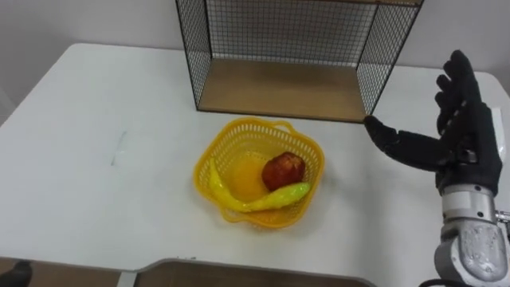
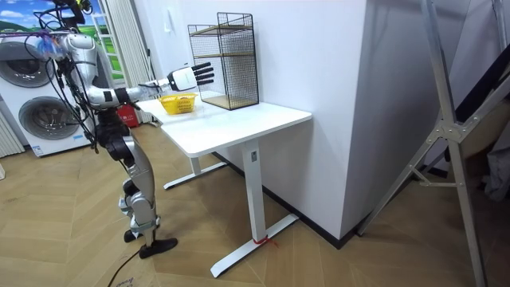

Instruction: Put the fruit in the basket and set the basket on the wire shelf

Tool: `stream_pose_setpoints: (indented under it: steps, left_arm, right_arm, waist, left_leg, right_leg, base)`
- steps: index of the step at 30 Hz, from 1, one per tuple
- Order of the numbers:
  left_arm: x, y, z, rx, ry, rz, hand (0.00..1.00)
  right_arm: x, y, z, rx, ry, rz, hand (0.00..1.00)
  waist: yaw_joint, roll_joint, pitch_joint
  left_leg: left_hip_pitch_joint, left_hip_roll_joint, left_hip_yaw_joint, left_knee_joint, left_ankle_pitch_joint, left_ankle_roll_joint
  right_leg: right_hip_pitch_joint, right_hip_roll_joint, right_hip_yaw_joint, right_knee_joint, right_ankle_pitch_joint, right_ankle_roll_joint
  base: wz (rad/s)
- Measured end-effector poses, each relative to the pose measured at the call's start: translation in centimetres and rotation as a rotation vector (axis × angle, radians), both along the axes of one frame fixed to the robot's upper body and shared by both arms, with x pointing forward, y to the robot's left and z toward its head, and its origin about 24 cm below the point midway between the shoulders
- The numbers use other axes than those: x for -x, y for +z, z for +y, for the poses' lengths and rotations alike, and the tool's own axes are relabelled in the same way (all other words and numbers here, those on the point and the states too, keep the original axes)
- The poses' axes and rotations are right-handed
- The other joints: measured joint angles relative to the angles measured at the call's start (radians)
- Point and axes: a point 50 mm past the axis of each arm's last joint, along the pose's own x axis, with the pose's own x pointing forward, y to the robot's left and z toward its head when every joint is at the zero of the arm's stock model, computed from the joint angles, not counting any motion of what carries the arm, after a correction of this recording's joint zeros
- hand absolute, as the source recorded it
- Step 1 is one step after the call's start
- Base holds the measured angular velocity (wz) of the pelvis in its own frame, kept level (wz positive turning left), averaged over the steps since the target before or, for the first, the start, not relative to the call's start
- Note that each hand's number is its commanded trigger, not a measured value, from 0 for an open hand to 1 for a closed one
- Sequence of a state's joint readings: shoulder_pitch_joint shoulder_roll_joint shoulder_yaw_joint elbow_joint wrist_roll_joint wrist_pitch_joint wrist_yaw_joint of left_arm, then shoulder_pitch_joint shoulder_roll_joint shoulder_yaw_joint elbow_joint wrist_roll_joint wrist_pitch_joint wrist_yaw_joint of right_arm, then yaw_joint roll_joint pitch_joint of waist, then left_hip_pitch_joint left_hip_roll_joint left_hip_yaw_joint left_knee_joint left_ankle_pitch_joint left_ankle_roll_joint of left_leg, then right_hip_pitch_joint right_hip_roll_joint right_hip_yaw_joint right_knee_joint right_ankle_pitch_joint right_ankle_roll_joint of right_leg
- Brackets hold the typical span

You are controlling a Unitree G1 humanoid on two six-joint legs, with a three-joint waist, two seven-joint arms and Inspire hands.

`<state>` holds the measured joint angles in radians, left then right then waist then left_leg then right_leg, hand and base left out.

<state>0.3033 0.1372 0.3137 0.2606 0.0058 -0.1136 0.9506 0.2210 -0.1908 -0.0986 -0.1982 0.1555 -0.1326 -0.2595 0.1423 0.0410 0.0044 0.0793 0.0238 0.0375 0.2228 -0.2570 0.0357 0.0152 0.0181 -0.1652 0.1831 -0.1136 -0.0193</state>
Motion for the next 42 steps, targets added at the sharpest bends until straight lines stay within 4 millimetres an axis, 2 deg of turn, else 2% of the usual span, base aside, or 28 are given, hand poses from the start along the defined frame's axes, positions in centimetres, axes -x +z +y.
stream_pose_setpoints:
  steps: [1,3,5,6,8,11,13,14,18,21,23,25,30,34,38,42]
  left_arm:
    - [-0.8,2.0,-0.1,-0.058,0.01,-0.112,0.0]
    - [-2.5,7.4,-0.1,-0.232,-0.007,-0.402,0.0]
    - [-3.1,9.8,-0.1,-0.343,-0.026,-0.516,0.0]
    - [-3.3,10.6,0.0,-0.391,-0.024,-0.55,0.0]
    - [-3.3,11.0,0.0,-0.426,-0.022,-0.553,0.0]
    - [-3.2,11.0,-0.1,-0.443,-0.028,-0.542,0.0]
    - [-3.2,11.2,-0.2,-0.447,-0.033,-0.546,0.0]
    - [-3.3,11.3,-0.2,-0.446,-0.037,-0.549,0.0]
    - [-3.8,12.5,-0.9,-0.396,-0.099,-0.636,0.0]
    - [-4.4,12.2,-1.7,-0.312,-0.183,-0.646,0.0]
    - [-5.6,10.9,-3.3,-0.134,-0.314,-0.651,0.0]
    - [-6.3,9.9,-4.4,-0.015,-0.417,-0.638,0.0]
    - [-8.1,6.8,-7.9,0.342,-0.713,-0.582,0.0]
    - [-8.6,5.8,-9.2,0.464,-0.861,-0.569,0.0]
    - [-8.7,4.6,-10.4,0.616,-0.966,-0.57,0.0]
    - [-8.7,4.2,-10.9,0.647,-1.064,-0.54,0.0]
  right_arm:
    - [0.4,-0.3,-0.2,-0.002,-0.025,0.012,0.0]
    - [0.5,-0.3,-0.3,-0.003,-0.043,0.012,0.0]
    - [0.5,-0.2,-0.3,-0.004,-0.054,0.007,0.0]
    - [0.5,-0.2,-0.4,-0.005,-0.062,0.005,0.0]
    - [0.6,-0.2,-0.5,-0.008,-0.073,0.004,0.0]
    - [0.6,-0.3,-0.5,-0.042,-0.07,-0.004,0.0]
    - [0.7,-0.3,-0.5,-0.049,-0.069,-0.003,0.0]
    - [0.7,-0.4,-0.5,-0.05,-0.063,0.0,0.0]
    - [0.6,-0.3,-0.2,-0.083,-0.026,-0.009,0.0]
    - [0.5,-0.5,0.2,-0.091,0.008,-0.002,0.0]
    - [0.4,-0.7,0.9,-0.121,0.063,0.006,0.0]
    - [0.3,-1.2,1.4,-0.136,0.112,0.028,0.0]
    - [0.2,-3.8,3.2,-0.237,0.24,0.129,0.0]
    - [0.2,-4.5,3.7,-0.316,0.288,0.147,0.0]
    - [0.1,-4.6,3.8,-0.396,0.329,0.137,0.0]
    - [-0.3,-4.3,4.2,-0.414,0.39,0.113,0.0]
  waist:
    - [0.003,-0.002,0.0005]
    - [0.0,-0.001,0.0015]
    - [-0.001,0.003,-0.0001]
    - [-0.004,0.014,-0.0041]
    - [-0.015,0.018,-0.005]
    - [-0.025,0.008,-0.0042]
    - [-0.025,-0.003,0.0023]
    - [-0.025,-0.004,0.0028]
    - [-0.029,-0.006,0.0006]
    - [-0.028,0.005,-0.001]
    - [-0.033,0.018,0.0028]
    - [-0.033,0.021,0.0046]
    - [-0.055,0.01,0.0077]
    - [-0.063,0.003,0.0085]
    - [-0.067,-0.009,0.0025]
    - [-0.08,-0.004,0.0024]
  left_leg:
    - [-0.002,0.0,-0.004,0.002,0.0,0.0]
    - [-0.001,-0.004,-0.005,-0.005,0.0,0.001]
    - [0.008,-0.007,0.002,-0.012,0.002,0.003]
    - [0.019,-0.009,0.008,-0.021,0.003,0.005]
    - [0.031,-0.01,0.008,-0.026,0.003,0.005]
    - [0.038,-0.014,0.008,-0.026,0.003,0.005]
    - [0.037,-0.013,0.009,-0.025,0.003,0.004]
    - [0.036,-0.013,0.009,-0.025,0.003,0.004]
    - [0.038,-0.014,0.011,-0.033,0.002,0.005]
    - [0.039,-0.013,0.011,-0.034,0.002,0.005]
    - [0.04,-0.016,0.009,-0.033,0.002,0.005]
    - [0.043,-0.015,0.01,-0.033,0.003,0.005]
    - [0.032,-0.013,0.017,-0.026,0.003,0.005]
    - [0.039,-0.011,0.031,-0.031,0.003,0.005]
    - [0.035,-0.009,0.041,-0.034,0.003,0.005]
    - [0.036,-0.007,0.041,-0.034,0.003,0.005]
  right_leg:
    - [-0.002,-0.001,0.0,0.003,0.0,0.0]
    - [0.002,-0.005,0.002,0.003,-0.002,-0.001]
    - [0.004,-0.008,0.009,0.005,-0.006,0.0]
    - [0.009,-0.008,0.014,0.006,-0.007,0.001]
    - [0.017,-0.008,0.015,0.006,-0.011,0.002]
    - [0.02,-0.005,0.021,0.006,-0.016,0.001]
    - [0.019,-0.003,0.024,0.004,-0.015,0.0]
    - [0.019,-0.002,0.025,0.002,-0.015,0.0]
    - [0.017,-0.004,0.026,0.003,-0.015,0.002]
    - [0.018,-0.005,0.023,0.003,-0.015,0.003]
    - [0.019,-0.008,0.014,0.003,-0.015,0.004]
    - [0.018,-0.006,0.021,0.005,-0.015,0.003]
    - [0.001,-0.012,0.026,0.019,-0.015,0.003]
    - [0.003,-0.008,0.035,0.021,-0.016,0.003]
    - [-0.006,-0.007,0.039,0.022,-0.015,0.003]
    - [-0.009,-0.007,0.035,0.024,-0.015,0.003]
  base:
    - [0.07]
    - [0.0]
    - [-0.1]
    - [-0.14]
    - [-0.05]
    - [0.0]
    - [0.0]
    - [0.0]
    - [0.0]
    - [0.0]
    - [0.0]
    - [-0.02]
    - [-0.03]
    - [-0.12]
    - [-0.07]
    - [0.0]
